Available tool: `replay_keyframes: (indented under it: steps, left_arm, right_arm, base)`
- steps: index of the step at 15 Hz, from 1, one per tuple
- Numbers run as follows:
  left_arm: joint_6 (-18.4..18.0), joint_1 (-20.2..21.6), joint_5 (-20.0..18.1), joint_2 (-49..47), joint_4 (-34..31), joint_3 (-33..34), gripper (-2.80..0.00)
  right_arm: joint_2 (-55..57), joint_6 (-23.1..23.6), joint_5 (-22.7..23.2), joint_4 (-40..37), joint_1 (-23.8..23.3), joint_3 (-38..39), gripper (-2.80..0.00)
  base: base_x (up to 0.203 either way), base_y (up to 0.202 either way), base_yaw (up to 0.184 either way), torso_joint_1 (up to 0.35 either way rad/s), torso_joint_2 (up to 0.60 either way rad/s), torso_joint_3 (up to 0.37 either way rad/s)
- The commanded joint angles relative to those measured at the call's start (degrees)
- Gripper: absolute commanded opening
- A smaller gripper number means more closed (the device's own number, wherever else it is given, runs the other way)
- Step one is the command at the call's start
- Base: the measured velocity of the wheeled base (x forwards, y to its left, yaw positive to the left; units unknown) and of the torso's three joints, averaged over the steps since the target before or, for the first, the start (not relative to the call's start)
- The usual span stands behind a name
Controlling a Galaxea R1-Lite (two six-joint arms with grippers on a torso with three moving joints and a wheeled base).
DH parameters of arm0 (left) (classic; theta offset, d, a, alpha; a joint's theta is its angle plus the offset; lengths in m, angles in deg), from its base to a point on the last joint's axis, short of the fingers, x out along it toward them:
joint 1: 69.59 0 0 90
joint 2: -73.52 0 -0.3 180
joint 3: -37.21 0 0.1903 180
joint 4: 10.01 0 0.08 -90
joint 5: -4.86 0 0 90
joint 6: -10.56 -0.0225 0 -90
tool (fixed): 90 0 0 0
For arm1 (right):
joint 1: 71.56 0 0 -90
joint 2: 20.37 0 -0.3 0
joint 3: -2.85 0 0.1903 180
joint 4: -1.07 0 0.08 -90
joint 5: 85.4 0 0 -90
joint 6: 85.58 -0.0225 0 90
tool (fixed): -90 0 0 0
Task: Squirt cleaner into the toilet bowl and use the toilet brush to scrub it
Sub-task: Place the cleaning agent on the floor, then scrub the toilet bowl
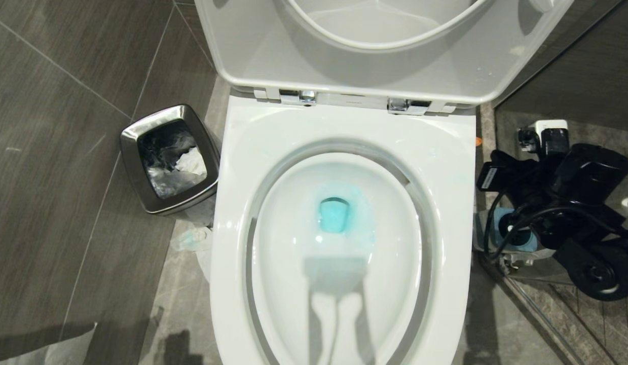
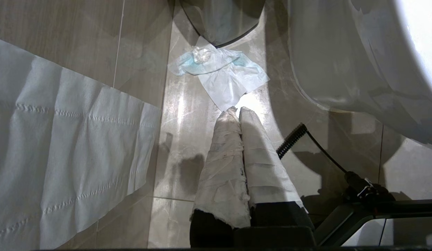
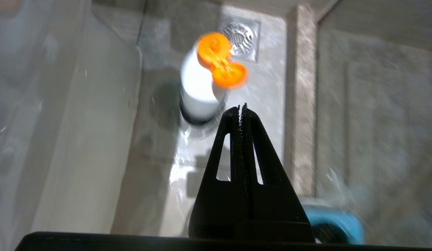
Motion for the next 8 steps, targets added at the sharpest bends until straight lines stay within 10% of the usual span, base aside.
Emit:
replay_keyframes:
  steps: [1, 8]
  left_arm:
    - [0.0, 0.0, 0.0, 0.0, 0.0, 0.1, -2.80]
    - [0.0, 0.0, 0.0, 0.0, 0.0, 0.1, -2.80]
  right_arm:
    - [-9.4, 0.1, -0.5, -2.1, -0.6, 4.3, -2.80]
    - [-28.0, 2.4, -2.4, -9.8, -3.6, 10.4, -2.80]
  base:
    - [0.000, 0.000, 0.000, 0.000, 0.00, 0.000]
    - [0.000, 0.000, 0.000, 0.000, 0.00, 0.000]
